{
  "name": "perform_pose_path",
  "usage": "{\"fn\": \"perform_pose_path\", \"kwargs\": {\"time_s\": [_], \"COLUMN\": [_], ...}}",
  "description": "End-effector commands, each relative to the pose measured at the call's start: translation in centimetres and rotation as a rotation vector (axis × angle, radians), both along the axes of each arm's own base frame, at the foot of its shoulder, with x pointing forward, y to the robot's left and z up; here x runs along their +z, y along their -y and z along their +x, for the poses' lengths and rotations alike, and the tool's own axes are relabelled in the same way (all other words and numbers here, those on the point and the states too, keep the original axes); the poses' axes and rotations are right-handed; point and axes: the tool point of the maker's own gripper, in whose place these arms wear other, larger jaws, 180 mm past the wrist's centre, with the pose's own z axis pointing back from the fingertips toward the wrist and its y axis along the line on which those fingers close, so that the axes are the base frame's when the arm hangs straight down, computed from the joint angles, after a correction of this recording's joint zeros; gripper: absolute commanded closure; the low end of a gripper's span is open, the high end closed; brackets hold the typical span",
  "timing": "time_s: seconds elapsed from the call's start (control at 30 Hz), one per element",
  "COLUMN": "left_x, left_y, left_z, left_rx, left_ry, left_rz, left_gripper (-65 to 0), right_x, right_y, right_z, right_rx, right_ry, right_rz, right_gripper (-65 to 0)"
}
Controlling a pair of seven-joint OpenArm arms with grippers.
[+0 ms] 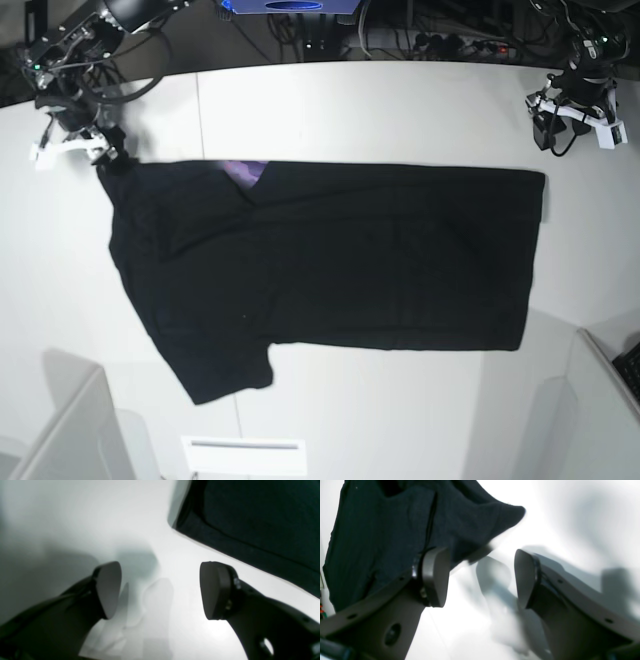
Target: Fold the T-shirt properly
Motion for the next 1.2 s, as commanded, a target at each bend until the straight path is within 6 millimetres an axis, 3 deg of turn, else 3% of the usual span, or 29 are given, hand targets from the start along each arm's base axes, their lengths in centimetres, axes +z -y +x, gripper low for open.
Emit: {"fn": "perform_pose_path", "kwargs": {"time_s": [0.0, 0.27, 0.4, 0.67, 0.83, 1.0, 1.07, 1.17], "left_x": [1.1, 1.2, 2.0, -0.6, -1.1, -1.5, -1.3, -0.9], "left_y": [-0.5, -0.5, -0.8, -1.1, -1.0, 0.3, 0.2, 0.2], "left_z": [0.6, 0.7, 1.6, 2.3, 3.4, 4.1, 4.1, 4.1], "left_rx": [-0.008, -0.008, 0.008, 0.061, 0.073, 0.036, 0.037, 0.032], "left_ry": [0.040, 0.045, 0.126, 0.124, 0.140, 0.133, 0.136, 0.143], "left_rz": [0.024, 0.025, 0.044, -0.035, -0.064, -0.081, -0.077, -0.065], "left_gripper": [-47.1, -47.1, -47.1, -47.1, -47.1, -46.9, -43.4, -26.3], "right_x": [0.5, -0.9, -1.5, -1.9, -2.2, -2.5, -2.6, -2.6], "right_y": [0.4, 0.6, 0.9, 0.9, 0.6, 0.0, 0.0, 0.0], "right_z": [0.6, 1.8, 2.0, 1.5, 1.1, 0.6, 0.5, 0.5], "right_rx": [-0.006, -0.004, -0.003, -0.002, 0.011, 0.039, 0.039, 0.037], "right_ry": [0.032, 0.023, 0.012, -0.004, -0.018, -0.037, -0.040, -0.040], "right_rz": [-0.001, 0.055, 0.073, 0.079, 0.080, 0.075, 0.075, 0.075], "right_gripper": [-38.4, -38.4, -38.3, -38.1, -38.0, -37.8, -37.8, -37.8]}}
